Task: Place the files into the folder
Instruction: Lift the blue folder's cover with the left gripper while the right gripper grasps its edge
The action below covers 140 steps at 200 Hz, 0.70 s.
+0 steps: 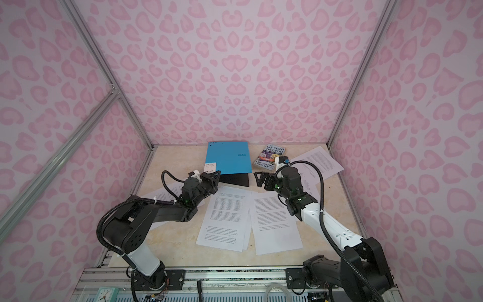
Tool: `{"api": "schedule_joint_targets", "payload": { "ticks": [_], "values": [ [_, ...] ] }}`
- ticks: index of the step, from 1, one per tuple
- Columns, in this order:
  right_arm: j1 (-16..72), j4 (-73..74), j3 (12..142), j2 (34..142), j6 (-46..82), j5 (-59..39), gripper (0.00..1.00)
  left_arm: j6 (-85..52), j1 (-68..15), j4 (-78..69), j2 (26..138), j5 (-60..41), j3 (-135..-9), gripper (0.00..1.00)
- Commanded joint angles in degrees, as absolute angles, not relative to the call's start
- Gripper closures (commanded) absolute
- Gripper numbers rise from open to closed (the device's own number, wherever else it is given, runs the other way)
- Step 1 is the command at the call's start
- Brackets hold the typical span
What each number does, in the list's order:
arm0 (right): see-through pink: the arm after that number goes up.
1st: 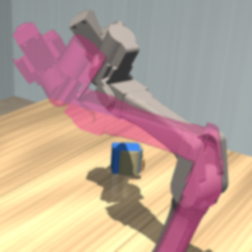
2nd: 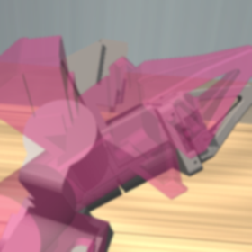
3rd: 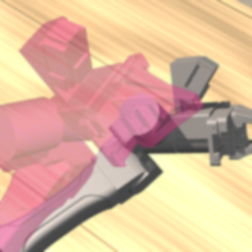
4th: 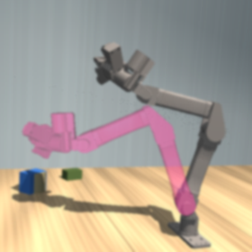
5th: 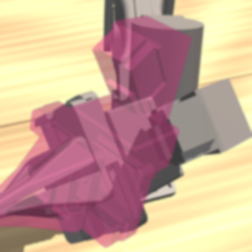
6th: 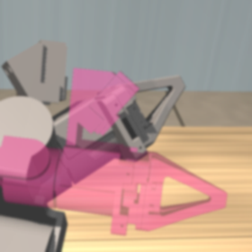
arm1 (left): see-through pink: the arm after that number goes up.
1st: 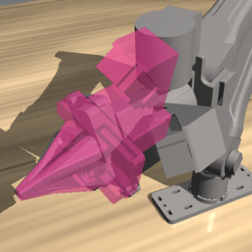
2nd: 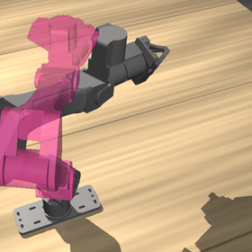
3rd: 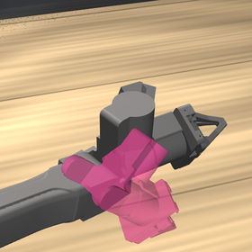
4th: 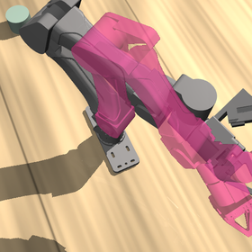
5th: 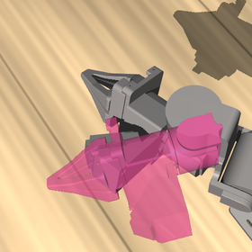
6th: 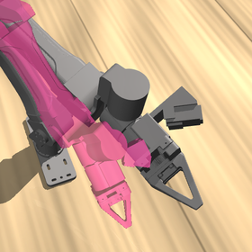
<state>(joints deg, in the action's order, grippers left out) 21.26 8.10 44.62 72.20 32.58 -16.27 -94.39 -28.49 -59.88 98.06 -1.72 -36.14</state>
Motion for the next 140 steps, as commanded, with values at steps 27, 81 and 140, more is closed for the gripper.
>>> {"api": "schedule_joint_targets", "payload": {
  "ticks": [27,81,140],
  "values": [
    [18.76,7.68,53.38,86.60,39.32,-31.17,0.01,-94.19,-30.03,-65.35,93.77,-2.07,-30.84,0.96],
    [19.45,15.30,60.84,101.59,48.33,-37.12,0.07,-93.69,-31.63,-65.31,91.96,-1.79,-28.70,0.96],
    [20.96,24.66,65.14,111.09,57.26,-40.92,0.32,-93.86,-31.90,-66.32,91.27,-1.91,-26.73,0.96]
  ]
}}
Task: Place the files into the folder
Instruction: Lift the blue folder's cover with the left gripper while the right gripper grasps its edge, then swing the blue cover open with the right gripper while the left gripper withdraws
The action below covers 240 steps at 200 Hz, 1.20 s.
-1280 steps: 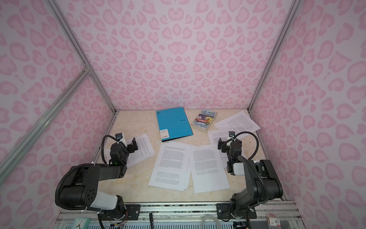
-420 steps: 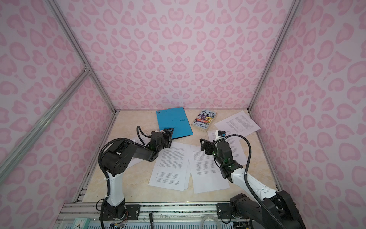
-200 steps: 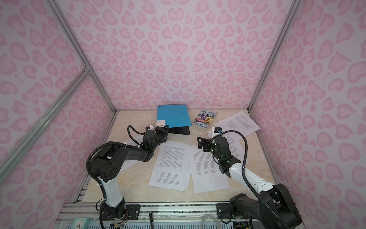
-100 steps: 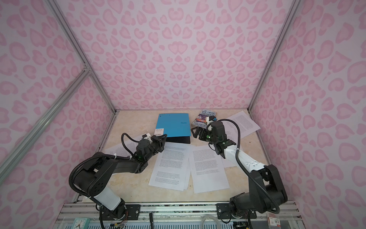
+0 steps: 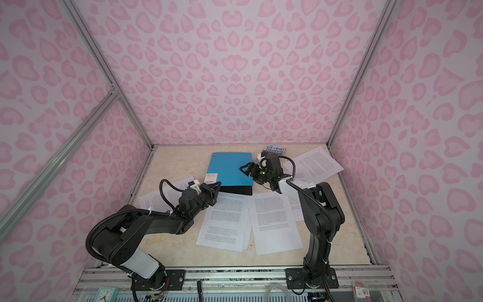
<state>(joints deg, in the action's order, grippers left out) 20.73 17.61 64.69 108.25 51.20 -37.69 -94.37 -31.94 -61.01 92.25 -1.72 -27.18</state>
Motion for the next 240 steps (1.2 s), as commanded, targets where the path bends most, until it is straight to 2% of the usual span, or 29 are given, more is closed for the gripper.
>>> {"api": "schedule_joint_targets", "payload": {
  "ticks": [1,9,24,38,44,53,68,78,99,115,135,161,185,216,240],
  "values": [
    [20.94,24.94,65.13,111.18,57.46,-40.98,0.33,-93.91,-31.90,-66.29,91.25,-1.88,-26.68,0.96],
    [20.92,26.79,65.07,111.89,58.58,-41.34,0.42,-93.95,-31.90,-66.43,91.12,-1.89,-26.42,0.96],
    [20.99,27.44,65.49,112.15,58.90,-41.36,0.72,-93.65,-31.90,-66.36,90.78,-2.09,-26.10,0.96],
    [21.23,25.80,66.06,111.65,57.91,-40.73,0.94,-93.22,-31.90,-66.27,90.44,-2.28,-25.84,0.96],
    [21.28,24.56,66.35,111.33,57.26,-40.41,1.00,-92.81,-31.82,-66.12,90.25,-2.55,-25.82,0.95],
    [21.47,22.51,66.82,110.67,56.12,-39.97,1.00,-92.28,-31.75,-65.85,89.99,-2.99,-25.84,0.90],
    [21.69,21.19,66.91,109.08,55.09,-39.51,1.00,-91.14,-31.56,-65.21,89.06,-3.70,-25.52,0.74],
    [21.95,19.42,67.59,108.03,54.24,-39.51,1.00,-90.35,-31.38,-63.66,87.48,-3.53,-24.82,0.54],
    [22.84,13.44,69.17,105.89,51.32,-38.17,1.00,-87.71,-30.64,-56.86,81.33,-2.05,-23.39,0.21],
    [23.63,8.89,69.91,103.74,48.35,-35.25,1.00,-83.66,-30.07,-46.28,74.24,-1.31,-23.99,0.08],
    [24.17,3.89,71.50,102.27,45.88,-33.09,1.00,-76.16,-30.14,-28.29,62.42,1.80,-27.31,0.00],
    [24.41,0.25,73.26,101.86,44.45,-31.31,1.00,-68.77,-29.98,-4.53,51.18,6.04,-33.54,0.03],
    [25.33,-3.12,76.08,102.47,42.72,-30.33,1.00,-63.53,-29.57,5.54,45.55,5.69,-36.67,0.03],
    [26.68,-5.06,79.77,105.03,42.71,-30.06,1.00,-57.84,-28.92,12.64,44.76,-0.76,-39.68,0.03],
    [28.38,-6.81,81.45,105.47,41.46,-28.39,1.00,-50.23,-28.53,21.57,43.45,-0.05,-44.09,0.03]
  ]
}}
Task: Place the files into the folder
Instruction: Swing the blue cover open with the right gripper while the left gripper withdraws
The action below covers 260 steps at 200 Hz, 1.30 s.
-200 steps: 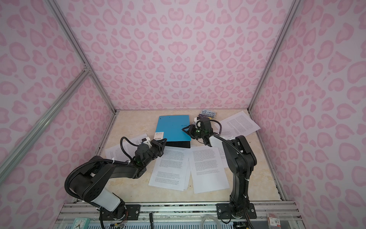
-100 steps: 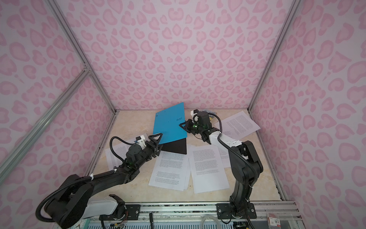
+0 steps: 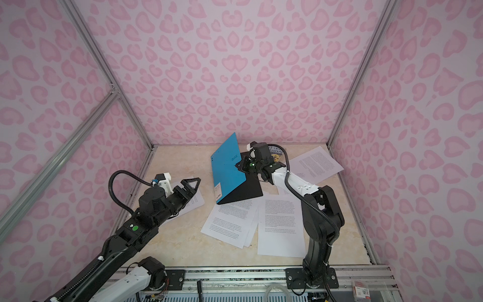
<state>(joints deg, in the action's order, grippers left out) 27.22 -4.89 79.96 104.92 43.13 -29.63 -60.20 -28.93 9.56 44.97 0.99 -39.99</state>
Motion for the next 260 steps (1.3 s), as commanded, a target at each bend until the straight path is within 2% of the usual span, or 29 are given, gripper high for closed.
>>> {"api": "schedule_joint_targets", "payload": {
  "ticks": [1,48,89,101,116,154,205,240,260],
  "values": [
    [28.43,-6.92,81.51,105.47,41.43,-28.26,1.00,-49.85,-28.51,21.99,43.39,0.06,-44.41,0.03],
    [29.97,-9.60,82.26,105.05,40.29,-25.43,1.00,-33.88,-27.69,38.61,44.15,1.03,-56.10,0.03],
    [30.66,-13.67,83.18,104.62,38.70,-21.97,1.00,-27.49,-27.60,42.13,44.46,1.54,-54.94,0.03],
    [30.85,-13.96,83.49,104.29,38.12,-22.25,0.83,-26.07,-27.60,42.09,44.37,1.30,-53.88,0.03],
    [31.00,-11.59,83.14,103.81,38.47,-25.57,0.67,-24.95,-27.62,42.16,44.16,2.22,-52.78,0.03],
    [32.20,-9.00,84.64,103.62,39.35,-29.69,0.43,-22.72,-27.44,42.48,43.15,6.93,-50.29,0.03],
    [38.03,-11.73,93.89,106.17,38.78,-28.93,0.32,-22.65,-25.87,40.50,35.74,7.66,-49.62,0.03],
    [45.54,-13.35,104.36,113.01,38.32,-28.82,0.24,-24.74,-25.37,38.60,29.04,13.45,-49.20,0.03],
    [49.68,-14.08,111.11,118.84,37.73,-27.93,0.11,-26.04,-25.25,39.20,24.94,18.90,-49.00,0.03]
  ]
}}
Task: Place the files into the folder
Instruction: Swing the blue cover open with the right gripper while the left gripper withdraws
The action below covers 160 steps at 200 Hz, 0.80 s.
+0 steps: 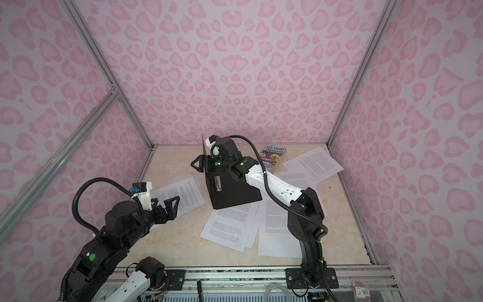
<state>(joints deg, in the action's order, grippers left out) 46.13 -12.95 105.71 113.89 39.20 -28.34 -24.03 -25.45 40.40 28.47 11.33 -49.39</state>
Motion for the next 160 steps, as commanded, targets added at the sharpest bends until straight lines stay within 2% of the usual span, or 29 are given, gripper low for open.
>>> {"api": "schedule_joint_targets", "payload": {
  "ticks": [1,26,49,76,98,125,160],
  "values": [
    [49.85,-14.25,111.54,119.18,37.67,-27.85,0.11,-26.12,-25.24,39.15,24.64,19.12,-48.98,0.03],
    [54.07,-18.92,124.27,129.18,36.20,-28.09,0.02,-27.10,-25.22,38.32,18.34,22.73,-47.74,0.03],
    [55.47,-25.12,137.41,137.80,35.05,-29.46,0.02,-27.93,-25.30,38.47,14.92,24.99,-47.10,0.04],
    [54.28,-26.46,138.84,137.02,33.85,-29.74,0.02,-28.30,-25.30,39.19,14.85,25.05,-47.20,0.04],
    [51.61,-24.65,131.14,131.55,32.78,-29.93,0.05,-28.81,-25.22,38.97,18.77,20.39,-47.61,0.04],
    [46.69,-16.79,111.41,120.97,33.14,-30.17,0.11,-33.21,-25.26,37.25,29.55,10.12,-47.36,0.03],
    [40.44,-8.15,88.07,110.32,34.36,-28.68,0.18,-39.81,-25.10,22.71,44.63,-2.79,-40.92,0.04]
  ]
}}
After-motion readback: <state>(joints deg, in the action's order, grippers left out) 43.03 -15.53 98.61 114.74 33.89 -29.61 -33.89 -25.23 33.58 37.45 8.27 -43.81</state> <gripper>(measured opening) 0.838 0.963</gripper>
